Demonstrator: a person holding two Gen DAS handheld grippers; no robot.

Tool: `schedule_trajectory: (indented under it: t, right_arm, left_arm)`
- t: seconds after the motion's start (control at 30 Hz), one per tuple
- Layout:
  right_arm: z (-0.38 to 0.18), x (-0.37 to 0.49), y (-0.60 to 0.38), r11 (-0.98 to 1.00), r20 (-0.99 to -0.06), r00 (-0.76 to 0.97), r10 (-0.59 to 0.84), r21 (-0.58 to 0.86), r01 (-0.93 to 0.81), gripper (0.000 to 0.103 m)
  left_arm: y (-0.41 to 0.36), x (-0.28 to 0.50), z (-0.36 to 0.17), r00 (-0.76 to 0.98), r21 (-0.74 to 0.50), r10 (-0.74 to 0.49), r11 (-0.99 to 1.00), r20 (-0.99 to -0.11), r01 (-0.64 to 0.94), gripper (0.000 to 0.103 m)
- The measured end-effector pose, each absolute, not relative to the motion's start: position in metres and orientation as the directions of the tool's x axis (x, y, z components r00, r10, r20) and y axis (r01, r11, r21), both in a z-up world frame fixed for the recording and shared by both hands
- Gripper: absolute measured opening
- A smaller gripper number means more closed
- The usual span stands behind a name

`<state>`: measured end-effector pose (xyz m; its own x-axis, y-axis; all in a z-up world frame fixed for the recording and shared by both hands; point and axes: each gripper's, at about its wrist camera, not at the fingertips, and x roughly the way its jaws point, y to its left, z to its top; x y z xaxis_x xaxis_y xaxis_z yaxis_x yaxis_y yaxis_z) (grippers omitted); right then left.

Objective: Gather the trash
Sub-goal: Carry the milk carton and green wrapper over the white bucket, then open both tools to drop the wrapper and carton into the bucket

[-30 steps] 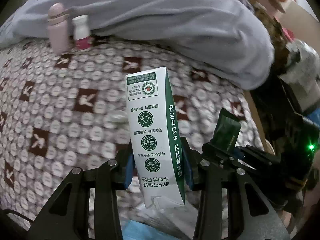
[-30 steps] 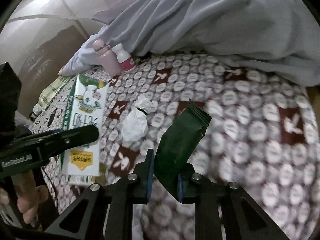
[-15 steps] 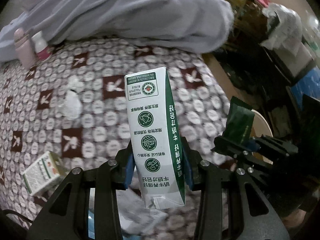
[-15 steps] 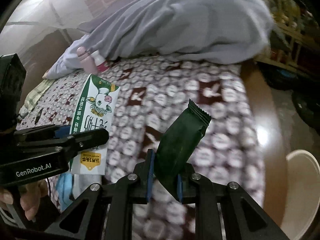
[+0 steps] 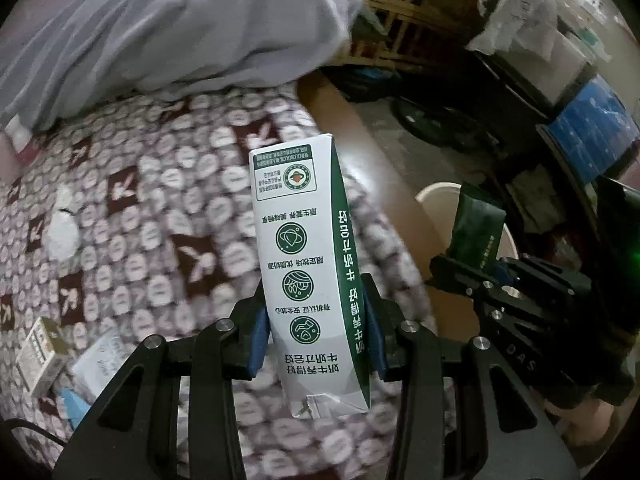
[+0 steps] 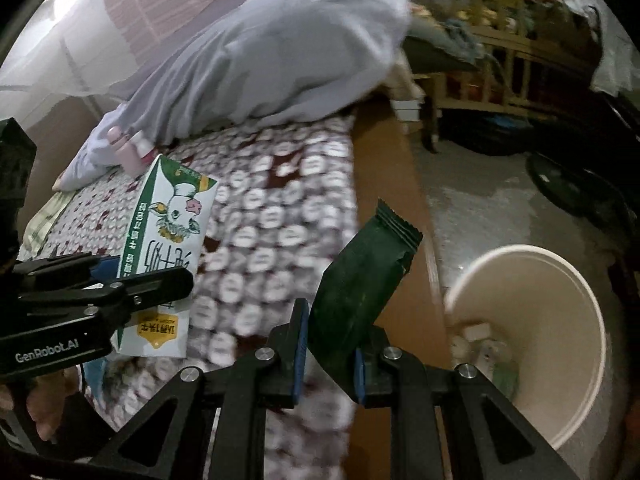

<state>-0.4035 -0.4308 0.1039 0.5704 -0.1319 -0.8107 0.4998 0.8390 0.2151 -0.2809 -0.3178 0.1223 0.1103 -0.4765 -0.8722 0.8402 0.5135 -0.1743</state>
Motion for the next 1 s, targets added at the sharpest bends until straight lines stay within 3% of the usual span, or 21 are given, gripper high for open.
schedule_trajectory:
  t: [1.0]
  right_arm:
    - [0.068,-0.502,-0.512,0.701,-0.86,0.447,-0.247,0.159,0.695,0.018]
  left_arm:
    - [-0.43,-0.359,0.099,-0.123,-0.328,-0.491,0.356,-0.862,0.875,0.038]
